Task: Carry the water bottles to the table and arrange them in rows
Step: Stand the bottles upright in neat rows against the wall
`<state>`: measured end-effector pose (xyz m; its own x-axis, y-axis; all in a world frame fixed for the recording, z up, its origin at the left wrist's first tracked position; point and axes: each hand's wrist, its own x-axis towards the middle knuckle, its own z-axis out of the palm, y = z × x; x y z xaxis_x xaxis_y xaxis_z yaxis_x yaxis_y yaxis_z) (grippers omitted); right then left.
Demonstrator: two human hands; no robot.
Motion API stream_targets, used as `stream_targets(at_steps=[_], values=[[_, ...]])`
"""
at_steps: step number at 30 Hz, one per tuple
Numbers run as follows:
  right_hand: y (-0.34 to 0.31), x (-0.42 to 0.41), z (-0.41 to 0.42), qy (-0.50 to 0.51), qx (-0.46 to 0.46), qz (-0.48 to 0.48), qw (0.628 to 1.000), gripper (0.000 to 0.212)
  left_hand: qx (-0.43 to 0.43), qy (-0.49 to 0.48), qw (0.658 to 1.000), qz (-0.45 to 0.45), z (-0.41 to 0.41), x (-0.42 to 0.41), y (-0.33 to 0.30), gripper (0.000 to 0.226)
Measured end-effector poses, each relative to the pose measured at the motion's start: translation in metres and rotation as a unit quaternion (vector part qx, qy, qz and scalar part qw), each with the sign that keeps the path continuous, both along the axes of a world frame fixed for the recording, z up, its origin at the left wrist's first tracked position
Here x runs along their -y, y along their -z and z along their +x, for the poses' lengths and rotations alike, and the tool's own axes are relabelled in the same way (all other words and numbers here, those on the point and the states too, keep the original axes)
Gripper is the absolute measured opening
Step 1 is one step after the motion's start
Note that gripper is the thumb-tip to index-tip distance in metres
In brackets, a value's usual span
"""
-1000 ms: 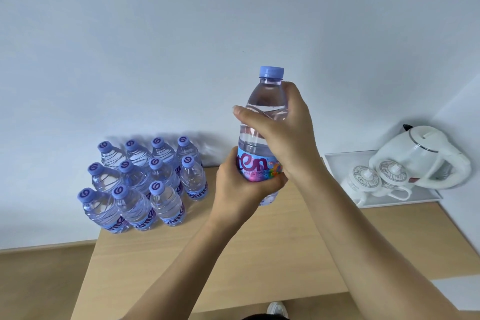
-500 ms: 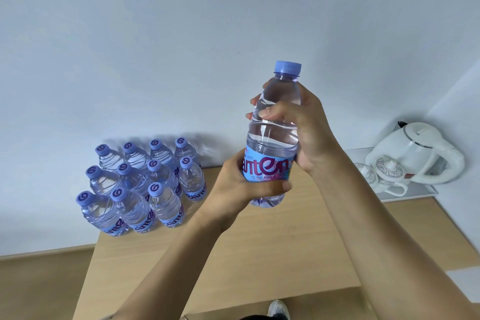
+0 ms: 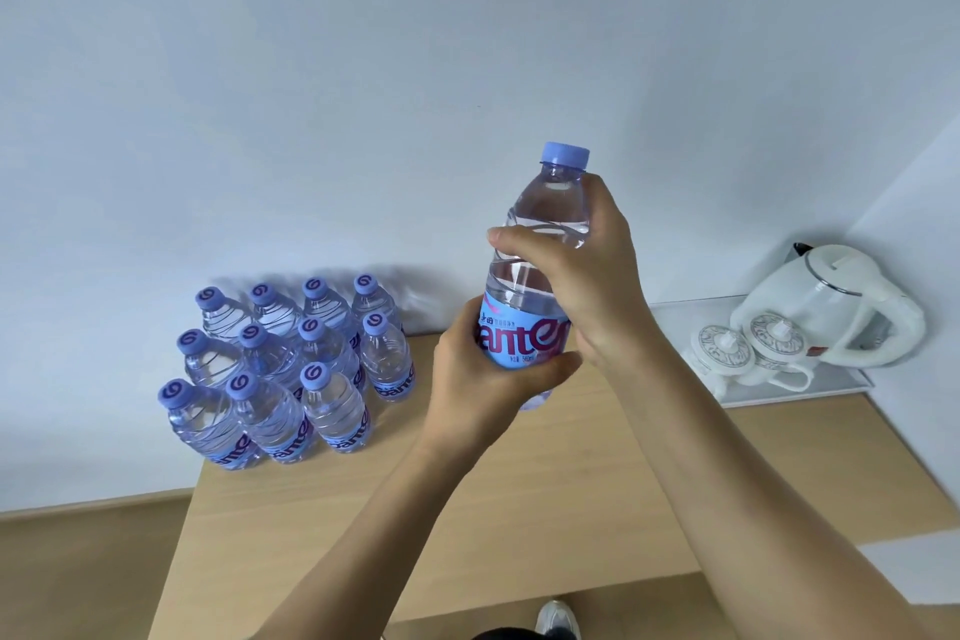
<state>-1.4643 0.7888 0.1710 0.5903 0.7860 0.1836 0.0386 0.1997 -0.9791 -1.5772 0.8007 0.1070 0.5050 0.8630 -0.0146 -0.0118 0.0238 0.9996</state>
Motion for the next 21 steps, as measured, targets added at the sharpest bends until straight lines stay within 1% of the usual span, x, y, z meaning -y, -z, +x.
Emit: stream_targets(at_steps=[3,7,9,13,15,18,21], values=[[-0.003,0.001,0.002,-0.035,-0.018,0.014,0.999,0.032,0.009,0.030,0.999,-0.015,-0.003,0.000,-0.001,0.050],[-0.011,0.002,0.006,-0.087,-0.048,0.032,0.994,0.036,0.037,0.050,0.998,-0.019,-0.005,-0.002,-0.003,0.054],[-0.014,0.002,0.009,-0.101,-0.060,0.032,0.992,0.039,0.047,0.066,0.996,-0.026,-0.008,-0.005,-0.005,0.053],[-0.015,0.005,0.011,-0.134,-0.078,0.047,0.987,0.036,0.057,0.085,0.994,-0.024,-0.012,-0.006,-0.007,0.050],[-0.014,0.006,0.011,-0.134,-0.073,0.046,0.987,0.036,0.058,0.076,0.995,-0.016,-0.012,-0.006,-0.007,0.046],[-0.015,0.005,0.009,-0.114,-0.036,0.029,0.992,0.037,0.064,0.069,0.995,-0.013,-0.012,-0.005,-0.008,0.038],[-0.018,0.004,0.005,-0.085,-0.013,0.010,0.996,0.043,0.062,0.044,0.997,-0.004,-0.012,-0.004,-0.009,0.043]])
